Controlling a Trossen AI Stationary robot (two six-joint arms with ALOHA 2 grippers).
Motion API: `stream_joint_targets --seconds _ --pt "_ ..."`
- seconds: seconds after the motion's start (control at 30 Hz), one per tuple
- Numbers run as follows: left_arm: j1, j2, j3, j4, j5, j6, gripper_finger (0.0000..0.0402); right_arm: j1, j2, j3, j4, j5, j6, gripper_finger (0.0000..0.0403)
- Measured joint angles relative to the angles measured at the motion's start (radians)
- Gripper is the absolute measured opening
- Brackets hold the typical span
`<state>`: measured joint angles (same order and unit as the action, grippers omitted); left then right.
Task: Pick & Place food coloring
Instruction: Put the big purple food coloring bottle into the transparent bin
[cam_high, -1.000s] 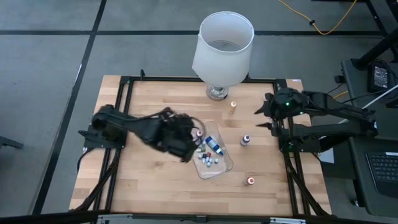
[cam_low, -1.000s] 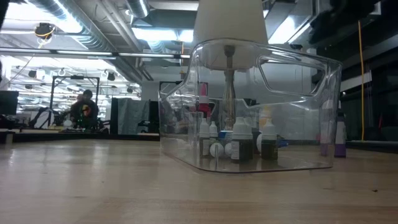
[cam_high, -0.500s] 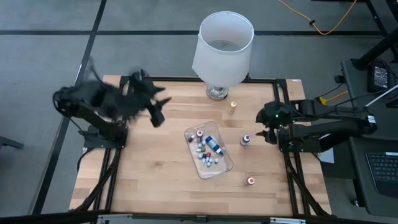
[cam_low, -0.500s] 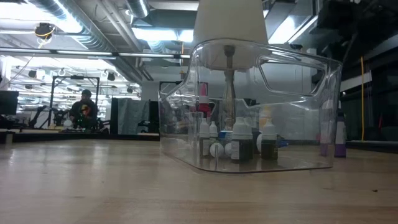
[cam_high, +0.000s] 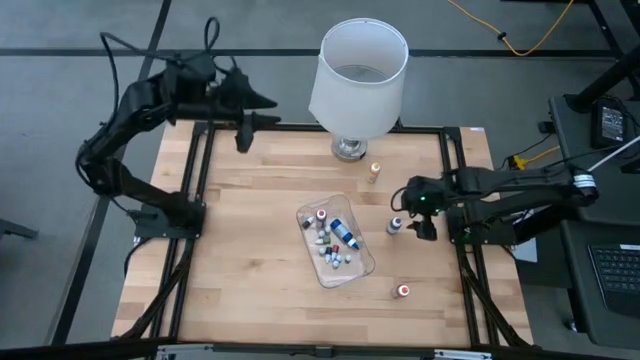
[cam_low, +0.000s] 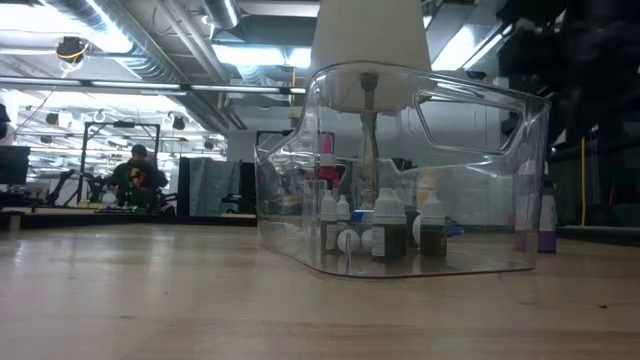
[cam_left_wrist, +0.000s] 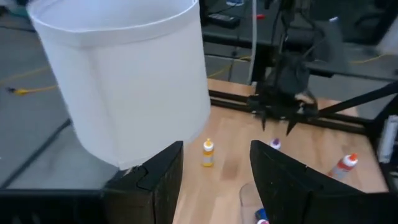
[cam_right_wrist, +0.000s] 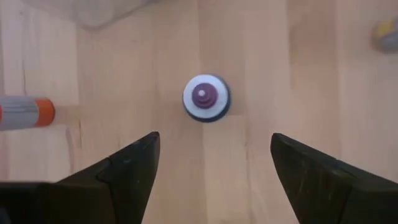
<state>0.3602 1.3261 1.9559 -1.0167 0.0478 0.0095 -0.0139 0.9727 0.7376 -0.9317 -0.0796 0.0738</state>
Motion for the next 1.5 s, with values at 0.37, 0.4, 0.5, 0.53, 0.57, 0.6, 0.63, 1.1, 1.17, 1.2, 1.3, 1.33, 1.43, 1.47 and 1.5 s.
stream_joint_targets --seconds 0.37,0.4,0.5,0.53,0.57,0.6,0.63,1.1,1.17,1.2,1.3,1.33,1.43,1.47,1.5 --pt "0.258 -0.244 -0.489 0.315 0.242 -0.13 0.0182 0.0 0.124 0.011 0.032 -0.009 -0.007 0.0306" --pt "0.254 -0.278 -0.534 0.332 0.243 -0.143 0.0182 0.0 0.129 0.013 0.069 -0.01 -0.01 0.0306" --pt "0.228 -0.389 -0.675 0.357 0.237 -0.211 0.0182 0.0 0.133 0.016 0.212 -0.023 -0.005 0.0306" --pt "0.216 -0.427 -0.724 0.361 0.233 -0.245 0.0182 0.0 0.135 0.016 0.23 -0.022 -0.004 0.0306" --pt "0.203 -0.47 -0.77 0.37 0.228 -0.279 0.0182 0.0 0.138 0.016 0.233 -0.022 -0.004 0.0306" --pt "0.187 -0.518 -0.819 0.379 0.217 -0.308 0.0182 0.0 0.14 0.016 0.225 -0.022 -0.004 0.0306" --pt "0.172 -0.566 -0.868 0.401 0.202 -0.338 0.0182 0.0 0.139 0.016 0.211 -0.02 -0.004 0.0306" --pt "-0.122 -1.056 -1.581 0.892 -0.018 -0.689 0.0182 0.0 0.138 0.015 0.159 -0.01 -0.003 0.0306" --pt "-0.154 -1.068 -1.631 1.032 -0.016 -0.663 0.0182 0.0 0.138 0.015 0.159 -0.01 0.001 0.0306" --pt "-0.171 -1.07 -1.654 1.096 -0.016 -0.647 0.0182 0.0 0.138 0.015 0.159 -0.01 0.001 0.0306" --pt "-0.223 -1.059 -1.72 1.216 -0.049 -0.57 0.0182 0.0 0.138 0.015 0.159 -0.01 0.002 0.0306" --pt "-0.236 -1.061 -1.732 1.236 -0.053 -0.543 0.0182 0.0 0.138 0.015 0.159 -0.01 0.003 0.0306" --pt "-0.259 -1.101 -1.739 1.196 -0.053 -0.478 0.0182 0.0 0.138 0.015 0.159 -0.01 0.003 0.0306" --pt "-0.262 -1.116 -1.739 1.172 -0.054 -0.455 0.0182 0.0 0.138 0.015 0.159 -0.011 0.003 0.0306" --pt "-0.264 -1.134 -1.738 1.139 -0.054 -0.432 0.0182 0.0 0.138 0.015 0.159 -0.01 0.003 0.0306"
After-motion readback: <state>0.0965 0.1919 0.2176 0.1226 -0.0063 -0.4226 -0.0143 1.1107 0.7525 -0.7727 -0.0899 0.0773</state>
